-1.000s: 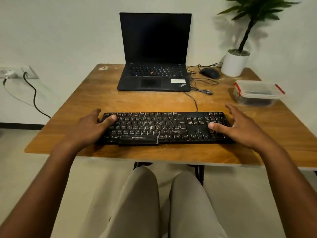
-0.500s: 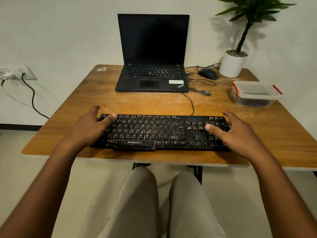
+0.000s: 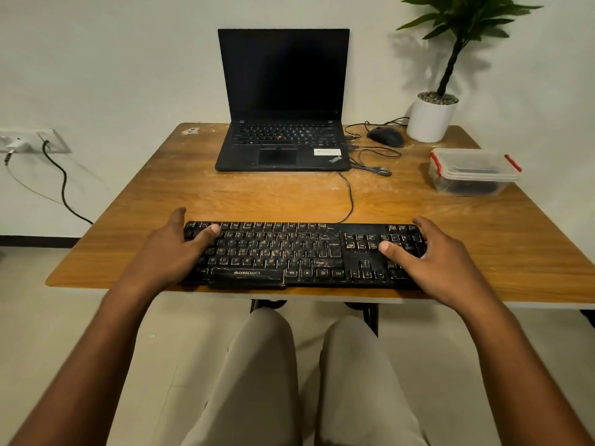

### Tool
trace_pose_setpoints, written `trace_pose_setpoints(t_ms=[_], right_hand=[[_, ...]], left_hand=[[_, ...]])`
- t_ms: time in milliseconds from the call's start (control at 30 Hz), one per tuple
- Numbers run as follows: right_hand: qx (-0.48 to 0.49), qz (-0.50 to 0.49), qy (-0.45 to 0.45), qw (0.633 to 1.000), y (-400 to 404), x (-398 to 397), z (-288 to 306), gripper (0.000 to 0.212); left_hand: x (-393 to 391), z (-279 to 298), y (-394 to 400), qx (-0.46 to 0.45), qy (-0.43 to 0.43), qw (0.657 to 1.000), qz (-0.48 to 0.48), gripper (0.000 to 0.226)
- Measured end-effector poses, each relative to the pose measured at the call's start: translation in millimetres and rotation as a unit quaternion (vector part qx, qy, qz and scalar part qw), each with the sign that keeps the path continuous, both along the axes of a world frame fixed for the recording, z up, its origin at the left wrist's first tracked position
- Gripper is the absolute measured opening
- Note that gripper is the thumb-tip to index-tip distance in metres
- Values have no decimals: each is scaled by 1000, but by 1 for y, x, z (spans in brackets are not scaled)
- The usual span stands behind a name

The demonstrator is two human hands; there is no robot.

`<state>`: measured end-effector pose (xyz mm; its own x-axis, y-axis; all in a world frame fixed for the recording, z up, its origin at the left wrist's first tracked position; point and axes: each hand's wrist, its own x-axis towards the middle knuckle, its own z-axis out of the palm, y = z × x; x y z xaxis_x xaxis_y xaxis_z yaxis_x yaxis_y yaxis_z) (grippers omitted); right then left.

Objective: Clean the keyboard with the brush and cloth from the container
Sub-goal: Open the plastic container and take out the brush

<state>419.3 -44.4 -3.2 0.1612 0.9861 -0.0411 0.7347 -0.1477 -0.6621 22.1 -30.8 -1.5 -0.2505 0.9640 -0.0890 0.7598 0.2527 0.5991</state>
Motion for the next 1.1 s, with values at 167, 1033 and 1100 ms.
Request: trace_pose_setpoints(t_ms=[167, 1033, 1100], right_hand=[[2, 4, -1, 1000, 1, 2, -3, 97], [137, -70, -26, 988, 73, 140, 30, 68], [148, -69, -40, 986, 89, 159, 32, 68]], left_hand=[[6, -3, 1, -7, 33, 999, -3, 88], [279, 36, 128, 131, 140, 928, -320, 79], [306, 36, 147, 132, 158, 919, -337, 74]])
